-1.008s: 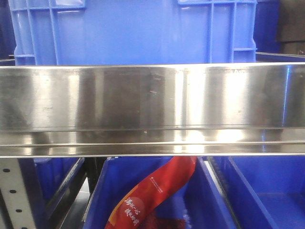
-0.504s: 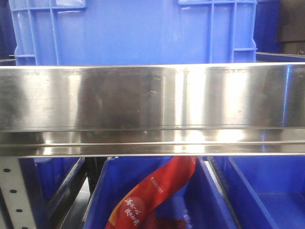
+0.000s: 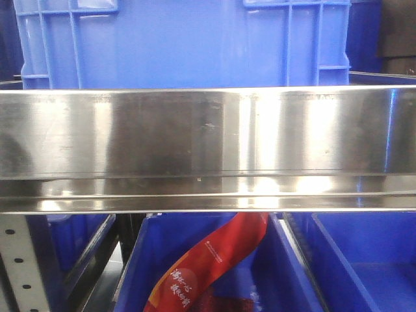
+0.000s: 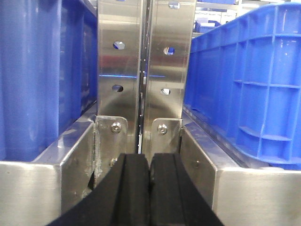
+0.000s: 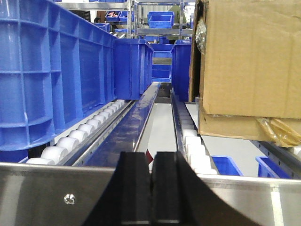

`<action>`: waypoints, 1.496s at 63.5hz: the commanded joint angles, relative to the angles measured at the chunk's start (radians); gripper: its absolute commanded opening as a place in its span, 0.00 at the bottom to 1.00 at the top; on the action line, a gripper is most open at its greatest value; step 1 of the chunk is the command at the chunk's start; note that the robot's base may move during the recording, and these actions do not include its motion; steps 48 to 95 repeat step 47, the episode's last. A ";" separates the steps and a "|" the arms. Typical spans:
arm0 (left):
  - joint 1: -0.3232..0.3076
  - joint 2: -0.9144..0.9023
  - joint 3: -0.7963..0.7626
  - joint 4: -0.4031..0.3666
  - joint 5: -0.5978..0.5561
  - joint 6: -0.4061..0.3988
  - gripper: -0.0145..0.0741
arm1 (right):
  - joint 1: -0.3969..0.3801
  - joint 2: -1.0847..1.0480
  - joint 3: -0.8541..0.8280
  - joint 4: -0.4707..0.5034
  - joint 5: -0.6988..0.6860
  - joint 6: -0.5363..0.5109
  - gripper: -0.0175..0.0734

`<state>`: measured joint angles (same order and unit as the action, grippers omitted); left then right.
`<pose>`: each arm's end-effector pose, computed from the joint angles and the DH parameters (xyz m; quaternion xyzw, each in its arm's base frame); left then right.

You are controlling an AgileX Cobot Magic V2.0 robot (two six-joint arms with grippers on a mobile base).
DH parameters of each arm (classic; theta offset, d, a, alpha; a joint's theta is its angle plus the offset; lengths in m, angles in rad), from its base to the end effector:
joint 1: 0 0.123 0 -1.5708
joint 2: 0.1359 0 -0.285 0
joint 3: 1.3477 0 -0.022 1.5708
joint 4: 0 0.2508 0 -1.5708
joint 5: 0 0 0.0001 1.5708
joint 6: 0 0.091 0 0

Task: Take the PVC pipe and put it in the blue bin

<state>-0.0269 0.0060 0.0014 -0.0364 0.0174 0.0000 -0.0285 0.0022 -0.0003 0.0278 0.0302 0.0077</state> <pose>0.0569 -0.0016 0.2108 -0.0030 0.6847 -0.0233 0.7285 0.0566 -0.0015 0.2104 0.0217 0.6870 0.0028 0.7263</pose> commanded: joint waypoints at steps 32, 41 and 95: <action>0.004 -0.006 -0.001 0.005 -0.012 0.000 0.04 | 0.002 -0.002 0.000 -0.007 -0.024 -0.002 0.01; 0.004 -0.006 -0.001 0.005 -0.012 0.000 0.04 | 0.002 -0.002 0.000 -0.007 -0.024 -0.002 0.01; 0.004 -0.006 -0.001 0.005 -0.012 0.000 0.04 | 0.002 -0.002 0.000 -0.007 -0.024 -0.002 0.01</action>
